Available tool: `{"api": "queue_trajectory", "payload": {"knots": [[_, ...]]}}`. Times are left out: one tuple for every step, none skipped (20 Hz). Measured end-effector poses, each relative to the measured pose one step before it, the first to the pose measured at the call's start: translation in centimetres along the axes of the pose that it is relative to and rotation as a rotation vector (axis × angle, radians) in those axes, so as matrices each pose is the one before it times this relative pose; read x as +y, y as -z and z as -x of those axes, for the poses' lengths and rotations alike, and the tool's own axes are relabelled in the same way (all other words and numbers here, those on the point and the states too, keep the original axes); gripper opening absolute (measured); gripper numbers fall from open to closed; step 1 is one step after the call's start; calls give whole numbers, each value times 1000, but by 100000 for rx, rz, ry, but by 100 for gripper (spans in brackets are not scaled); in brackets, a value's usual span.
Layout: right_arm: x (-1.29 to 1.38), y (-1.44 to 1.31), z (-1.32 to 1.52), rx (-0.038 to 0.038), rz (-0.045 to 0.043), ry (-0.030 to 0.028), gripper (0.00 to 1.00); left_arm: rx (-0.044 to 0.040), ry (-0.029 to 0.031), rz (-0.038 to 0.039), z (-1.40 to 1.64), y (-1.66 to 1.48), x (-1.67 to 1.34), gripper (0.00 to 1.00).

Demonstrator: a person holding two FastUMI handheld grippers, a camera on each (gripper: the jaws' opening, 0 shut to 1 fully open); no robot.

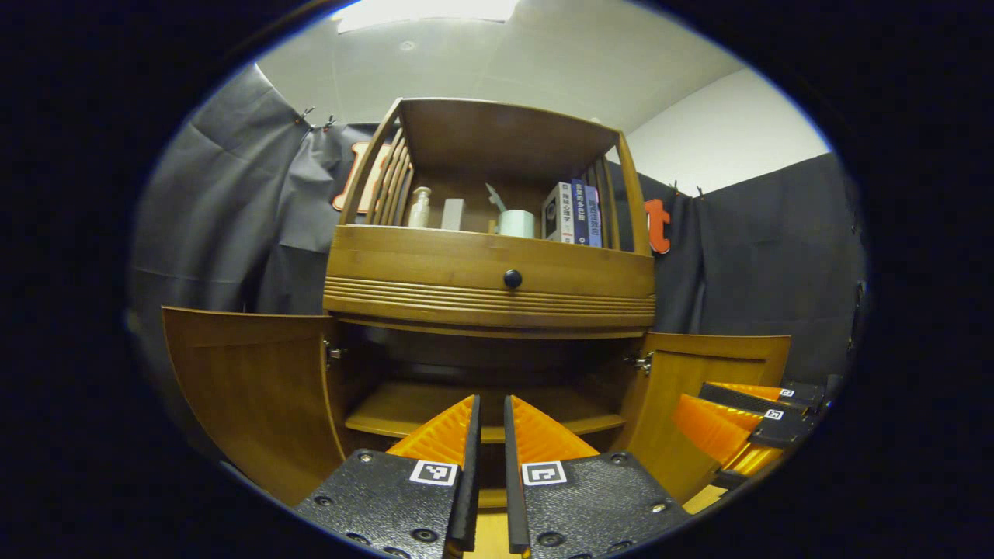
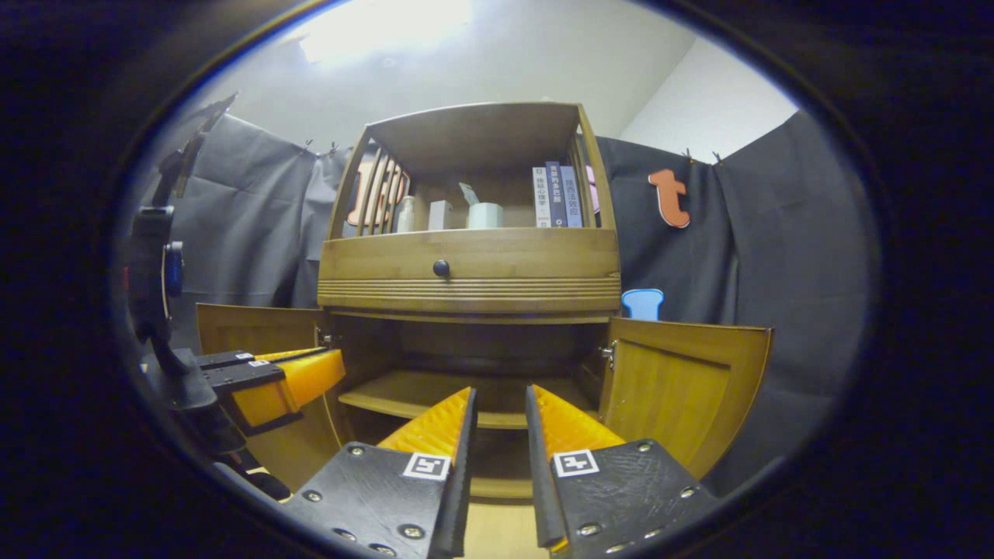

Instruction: Open the right door of the double-door shoe cabinet with the right hand, and open the left door with the left hand.

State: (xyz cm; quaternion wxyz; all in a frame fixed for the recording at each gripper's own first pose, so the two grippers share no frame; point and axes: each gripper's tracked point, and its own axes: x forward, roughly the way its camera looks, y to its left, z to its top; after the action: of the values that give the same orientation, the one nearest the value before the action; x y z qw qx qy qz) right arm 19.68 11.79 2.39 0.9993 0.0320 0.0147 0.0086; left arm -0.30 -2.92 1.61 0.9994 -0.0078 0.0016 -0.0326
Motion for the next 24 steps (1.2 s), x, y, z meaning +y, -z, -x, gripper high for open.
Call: {"api": "queue_trajectory", "payload": {"knots": [[-11, -151, 78, -132, 165, 435, 38, -16, 1427, 296, -102, 2, -523, 16], [328, -16, 62, -82, -331, -790, 39, -185, 1110, 193, -156, -62, -312, 16], [485, -41, 53, 452, -524, -1286, 48, -99, 13, 20, 9, 65, -107, 16], [126, 167, 114, 323, -529, -715, 57, -336, 274, 435, -242, -3, -286, 24], [-391, 11, -8, 59, -21, 1528, 66, 18, -467, 327, -103, 40, 114, 43], [-1012, -32, 311, -680, 497, 3032, 75, -252, -3434, -597, -82, -62, 784, 61], [-316, -130, -70, -33, -534, 287, 84, -109, -1614, 375, 40, 313, 475, 80], [204, 23, -14, 161, -1095, -39, 93, 314, 150, 1683, -191, 176, 47, 98], [-54, -86, 18, -183, -1029, 16, 99, 410, 184, 2154, -244, 169, -149, 96], [-278, -132, 10, -299, -458, 544, 96, 336, -138, 1997, -42, 23, 42, 92], [-152, -101, -51, -331, 152, 429, 100, 71, -356, 1216, -99, -19, 207, 92], [40, 18, 23, -242, 395, 209, 96, 60, -97, 272, -80, -46, 109, 92], [34, -60, -25, -159, 393, 94, 96, -163, -370, -316, -19, -77, 142, 92], [97, -35, -7, -38, 239, -106, 96, -220, -329, -642, -93, -146, 171, 92], [154, -57, -28, -91, 59, -203, 96, -394, -69, -492, -29, -80, 111, 92], [109, 34, 90, 109, 30, -70, 93, -430, 231, -132, -11, -202, 23, 92], [94, -19, 46, -65, 109, -24, 96, -363, 253, 209, 1, -59, -7, 92], [203, -19, 142, -21, 228, 135, 93, -182, 235, 304, 98, -91, 40, 95], [36, -61, 95, -92, 237, 331, 96, -12, 344, 187, 8, -70, -7, 95], [136, -58, 42, -169, 151, 213, 96, -9, 460, 22, -45, -81, -21, 92], [27, -49, 50, -114, 48, 437, 96, -84, 549, -222, 54, -77, -37, 95], [53, -36, 56, -47, -31, 517, 96, 2, 514, -365, 103, -118, -34, 92], [-36, -52, 53, -77, -140, 664, 96, 3, 551, -425, 111, 22, -78, 92], [-56, -54, 126, -206, -217, 747, 100, -167, 792, -308, 89, -135, -47, 92]]}}
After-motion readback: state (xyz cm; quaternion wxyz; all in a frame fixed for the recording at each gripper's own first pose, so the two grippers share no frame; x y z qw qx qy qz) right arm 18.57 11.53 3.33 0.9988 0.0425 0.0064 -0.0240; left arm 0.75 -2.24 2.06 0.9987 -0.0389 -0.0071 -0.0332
